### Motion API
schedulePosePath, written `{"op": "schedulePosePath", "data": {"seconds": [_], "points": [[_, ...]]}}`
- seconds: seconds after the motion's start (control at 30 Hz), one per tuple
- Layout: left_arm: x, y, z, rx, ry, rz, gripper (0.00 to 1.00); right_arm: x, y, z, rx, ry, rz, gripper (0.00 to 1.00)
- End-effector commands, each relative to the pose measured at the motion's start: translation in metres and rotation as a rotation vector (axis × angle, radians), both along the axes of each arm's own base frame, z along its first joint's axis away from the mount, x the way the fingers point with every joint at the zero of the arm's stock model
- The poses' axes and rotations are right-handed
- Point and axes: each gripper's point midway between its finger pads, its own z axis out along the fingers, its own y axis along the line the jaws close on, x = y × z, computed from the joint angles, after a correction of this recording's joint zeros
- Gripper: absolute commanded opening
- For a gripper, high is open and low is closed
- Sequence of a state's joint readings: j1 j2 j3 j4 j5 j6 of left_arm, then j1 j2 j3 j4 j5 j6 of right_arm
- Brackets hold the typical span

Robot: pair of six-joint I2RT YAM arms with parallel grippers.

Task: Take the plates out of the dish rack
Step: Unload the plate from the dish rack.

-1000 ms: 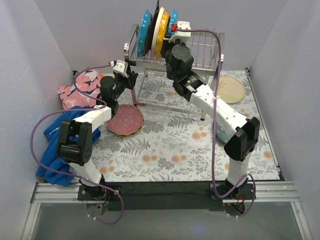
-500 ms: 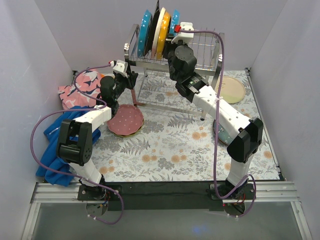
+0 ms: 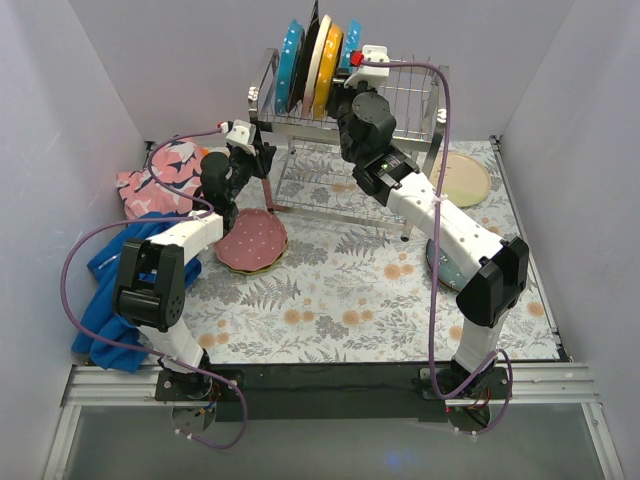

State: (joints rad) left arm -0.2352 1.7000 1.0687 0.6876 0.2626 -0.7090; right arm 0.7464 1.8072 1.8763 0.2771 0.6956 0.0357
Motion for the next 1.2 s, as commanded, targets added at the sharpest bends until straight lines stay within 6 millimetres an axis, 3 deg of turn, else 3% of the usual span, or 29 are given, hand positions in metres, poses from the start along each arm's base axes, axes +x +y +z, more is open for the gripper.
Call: {"op": "schedulePosePath", "data": {"seconds": [0.0, 0.47, 0.7, 0.73, 0.83, 1.17], "points": [[-0.001, -0.003, -0.005, -0.054, 0.068, 0.011, 0.0, -0.043, -0.039, 0.125, 0.139, -0.273, -0.009, 0.01], [-0.002, -0.002, -0.01, -0.045, 0.073, 0.013, 0.0, -0.039, -0.044, 0.128, 0.103, -0.28, -0.05, 0.01], [-0.001, -0.002, -0.014, -0.048, 0.087, 0.017, 0.0, -0.04, -0.059, 0.108, 0.105, -0.232, -0.088, 0.01], [-0.001, -0.001, -0.015, -0.046, 0.09, 0.021, 0.0, -0.037, -0.058, 0.095, 0.101, -0.209, -0.085, 0.01], [-0.002, 0.0, -0.014, -0.046, 0.085, 0.024, 0.0, -0.037, -0.067, 0.087, 0.118, -0.195, -0.087, 0.01], [-0.001, -0.001, -0.017, -0.046, 0.09, 0.024, 0.0, -0.039, -0.079, 0.101, 0.197, -0.223, -0.062, 0.01]]}}
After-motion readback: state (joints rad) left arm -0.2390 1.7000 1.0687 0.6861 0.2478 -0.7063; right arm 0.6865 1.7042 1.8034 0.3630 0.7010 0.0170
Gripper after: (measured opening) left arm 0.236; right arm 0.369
